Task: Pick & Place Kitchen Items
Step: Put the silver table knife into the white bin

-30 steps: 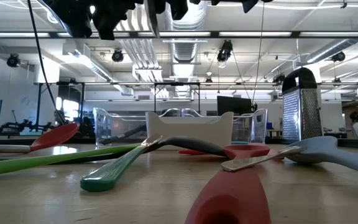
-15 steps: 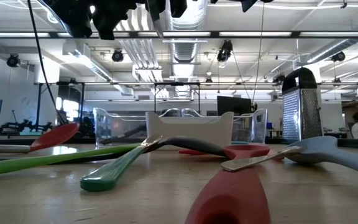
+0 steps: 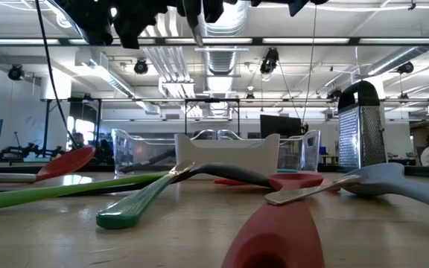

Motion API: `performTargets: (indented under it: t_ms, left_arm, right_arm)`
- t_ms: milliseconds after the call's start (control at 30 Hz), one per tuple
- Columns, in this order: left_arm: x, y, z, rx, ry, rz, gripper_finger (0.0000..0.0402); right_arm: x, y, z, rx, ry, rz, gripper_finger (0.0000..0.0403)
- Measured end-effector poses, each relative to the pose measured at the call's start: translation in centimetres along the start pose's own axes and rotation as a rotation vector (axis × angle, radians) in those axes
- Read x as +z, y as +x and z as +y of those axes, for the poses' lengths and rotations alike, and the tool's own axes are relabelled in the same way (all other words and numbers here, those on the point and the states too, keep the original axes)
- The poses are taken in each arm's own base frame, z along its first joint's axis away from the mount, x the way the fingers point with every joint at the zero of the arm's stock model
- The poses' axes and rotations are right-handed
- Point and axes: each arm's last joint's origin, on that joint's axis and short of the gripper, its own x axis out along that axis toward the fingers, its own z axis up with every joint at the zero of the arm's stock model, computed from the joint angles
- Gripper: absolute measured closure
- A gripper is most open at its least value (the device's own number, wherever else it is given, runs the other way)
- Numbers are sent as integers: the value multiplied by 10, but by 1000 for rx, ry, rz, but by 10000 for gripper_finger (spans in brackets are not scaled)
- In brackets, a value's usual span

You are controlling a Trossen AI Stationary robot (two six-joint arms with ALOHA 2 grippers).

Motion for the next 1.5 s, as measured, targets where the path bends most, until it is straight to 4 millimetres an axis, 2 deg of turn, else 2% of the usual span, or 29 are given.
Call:
performTargets:
  t_ms: [200,367,533,633,867,1000,1100,1300,1500]
  left_arm:
    - [-1,-1,0,2,-12,2,353]
    - [0,-1,1,28,-77,-1,291]
    - [-3,-3,1,37,-138,8,244]
    - [-5,-6,2,47,-198,27,231]
    - [-11,-23,6,105,-361,100,228]
    - [-15,-31,8,135,-405,125,231]
    - [-16,-33,11,194,-395,134,230]
    - [-17,-36,13,271,-377,143,231]
    - [-15,-37,14,277,-371,141,232]
  right_arm:
    - [0,0,0,5,2,9,390]
    - [6,-7,2,6,-3,28,392]
    - [25,-30,8,-31,-29,67,393]
    - [26,-48,10,-166,-31,208,393]
    - [12,-96,4,-539,-22,625,392]
    - [0,-109,-7,-652,5,773,392]
    - [-12,-105,-16,-665,-8,842,392]
    - [-50,-80,-30,-633,-99,1058,392]
    - [-68,-46,-42,-606,-156,1228,392]
